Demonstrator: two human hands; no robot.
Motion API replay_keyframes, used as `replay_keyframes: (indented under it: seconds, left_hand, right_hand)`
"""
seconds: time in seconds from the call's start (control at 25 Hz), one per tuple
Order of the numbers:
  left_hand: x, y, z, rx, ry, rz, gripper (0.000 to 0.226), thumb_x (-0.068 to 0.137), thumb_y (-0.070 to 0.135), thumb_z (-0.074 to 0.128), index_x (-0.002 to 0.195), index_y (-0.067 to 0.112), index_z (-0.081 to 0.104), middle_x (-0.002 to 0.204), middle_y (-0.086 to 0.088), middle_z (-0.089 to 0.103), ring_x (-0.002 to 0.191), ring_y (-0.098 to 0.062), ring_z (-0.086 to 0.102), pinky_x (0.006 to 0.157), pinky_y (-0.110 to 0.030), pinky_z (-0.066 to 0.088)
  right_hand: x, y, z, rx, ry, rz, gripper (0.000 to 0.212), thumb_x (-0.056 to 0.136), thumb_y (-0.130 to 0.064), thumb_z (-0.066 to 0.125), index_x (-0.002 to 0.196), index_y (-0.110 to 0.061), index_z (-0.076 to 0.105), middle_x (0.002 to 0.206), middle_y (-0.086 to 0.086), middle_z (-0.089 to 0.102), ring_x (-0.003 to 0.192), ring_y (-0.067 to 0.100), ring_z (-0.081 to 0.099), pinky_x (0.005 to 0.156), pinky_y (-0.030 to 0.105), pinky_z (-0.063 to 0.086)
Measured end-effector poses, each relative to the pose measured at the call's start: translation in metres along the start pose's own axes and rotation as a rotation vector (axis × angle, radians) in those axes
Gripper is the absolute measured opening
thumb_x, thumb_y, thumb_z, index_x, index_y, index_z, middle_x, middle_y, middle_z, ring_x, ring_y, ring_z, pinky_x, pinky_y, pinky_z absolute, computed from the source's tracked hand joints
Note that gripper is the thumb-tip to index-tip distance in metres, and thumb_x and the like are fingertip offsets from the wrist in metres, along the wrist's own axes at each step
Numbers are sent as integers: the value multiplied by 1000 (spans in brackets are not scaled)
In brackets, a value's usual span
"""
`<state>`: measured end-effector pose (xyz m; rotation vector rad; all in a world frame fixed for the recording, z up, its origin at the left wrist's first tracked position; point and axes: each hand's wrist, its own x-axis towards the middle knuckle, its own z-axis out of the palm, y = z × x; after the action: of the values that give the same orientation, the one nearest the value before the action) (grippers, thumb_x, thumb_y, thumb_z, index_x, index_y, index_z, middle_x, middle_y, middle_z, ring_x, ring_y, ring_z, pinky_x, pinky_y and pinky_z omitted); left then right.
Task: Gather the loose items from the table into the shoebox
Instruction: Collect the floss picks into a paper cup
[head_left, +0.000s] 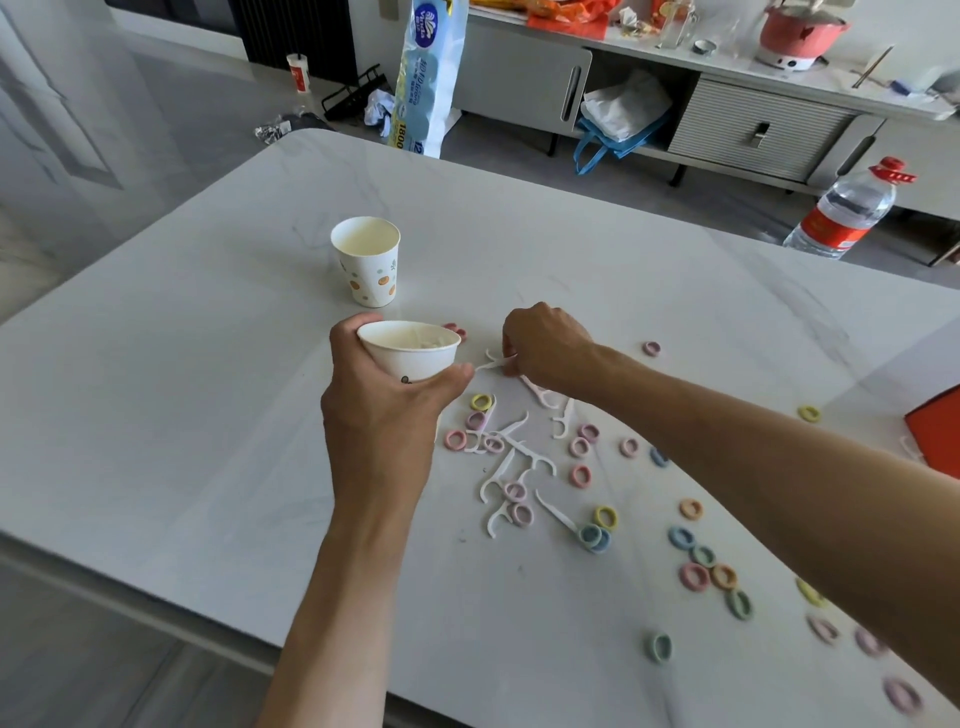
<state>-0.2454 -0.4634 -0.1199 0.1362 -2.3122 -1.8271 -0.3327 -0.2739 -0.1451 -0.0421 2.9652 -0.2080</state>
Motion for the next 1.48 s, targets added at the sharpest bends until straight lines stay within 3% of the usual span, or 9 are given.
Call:
replay_keyframes:
  seconds: [0.12,0.28,0.52,0.72,0.84,1.04,1.24,1.36,1.48]
  left_hand:
    - [0,1,-1,24,-9,17,65,61,28,91,111,31,50,83,39,59,77,22,53,60,0,39]
    - [-1,4,-3,63,-3,27,67,62,28,90,115,29,49,88,30,56,80,2,53,62,-4,40]
    - [-4,6,-3,123,-25,44,68,63,25,89,118,26,49,92,20,59,86,-8,55,69,-20,41]
    - [-7,10,-2,230,-50,126,69,65,22,88,122,24,49,107,11,63,86,-11,56,64,-6,42]
    - [-10,16,2,262,-59,165,70,65,22,86,124,23,49,114,7,65,98,-20,60,80,-29,51]
    - [-15,24,6,196,-74,180,67,64,21,86,121,27,50,112,14,67,103,-14,64,87,-38,52]
    - [-10,20,1,147,-18,127,67,65,18,87,120,27,50,97,16,63,78,14,58,61,-3,39]
    - [-8,17,-2,123,0,83,72,63,23,89,122,27,49,109,10,65,92,-7,60,72,-19,42]
    - [-6,15,-2,124,13,85,73,61,24,90,122,26,50,112,9,65,100,-17,61,77,-25,44]
  right_hand:
    - [-2,1,2,39,10,29,21,84,-16,70,102,-7,65,107,16,64,98,38,61,74,36,50]
    - [-2,1,6,50,45,84,10,81,-3,60,91,-2,62,93,19,62,82,39,58,51,28,35]
    - [-5,8,-15,187,34,104,11,85,-12,66,75,-16,66,86,7,68,79,27,62,65,28,43]
    - [-38,-17,-103,385,49,-266,14,85,-18,73,77,-29,71,65,-11,71,57,2,67,57,12,51]
    - [-62,-44,-129,222,-48,-442,12,83,-22,74,87,-34,74,65,-17,69,54,-4,63,52,7,46]
    - [-71,-67,-120,65,-81,-570,20,86,-20,70,103,-29,72,96,-15,69,74,-6,57,69,4,41]
    - [-57,-18,-106,269,157,-472,16,87,-12,69,97,-24,72,84,-15,70,77,-9,62,77,11,48]
    - [-56,27,-65,7,-18,-332,37,84,-8,71,116,-26,68,111,-8,65,97,4,60,92,28,47]
    - [-56,49,-26,-99,-178,-364,60,78,-9,76,131,-30,57,133,-9,52,117,14,49,97,29,40]
